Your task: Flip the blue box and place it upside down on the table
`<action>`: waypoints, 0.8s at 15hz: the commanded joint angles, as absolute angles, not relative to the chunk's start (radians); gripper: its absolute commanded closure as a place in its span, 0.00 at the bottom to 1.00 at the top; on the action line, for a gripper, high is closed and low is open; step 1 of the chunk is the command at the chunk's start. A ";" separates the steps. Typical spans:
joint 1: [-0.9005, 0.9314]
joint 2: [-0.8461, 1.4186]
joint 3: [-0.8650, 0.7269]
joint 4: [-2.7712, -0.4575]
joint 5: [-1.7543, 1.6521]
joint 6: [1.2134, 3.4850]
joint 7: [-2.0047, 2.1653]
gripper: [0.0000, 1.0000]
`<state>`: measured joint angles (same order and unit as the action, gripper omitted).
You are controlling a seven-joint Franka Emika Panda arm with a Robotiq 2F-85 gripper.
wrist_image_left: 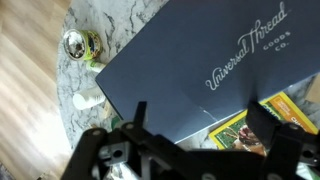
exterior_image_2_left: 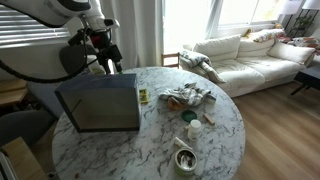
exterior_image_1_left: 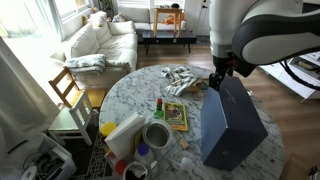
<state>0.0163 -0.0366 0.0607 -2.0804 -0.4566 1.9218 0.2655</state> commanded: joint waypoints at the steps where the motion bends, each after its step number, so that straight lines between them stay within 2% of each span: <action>1: 0.021 -0.047 0.055 -2.110 -0.495 1.914 0.273 0.00; 12: 0.015 -0.079 0.049 -2.133 -0.525 1.842 0.212 0.00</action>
<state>0.0141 -0.0479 0.0578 -2.0876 -0.5026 1.8693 0.2424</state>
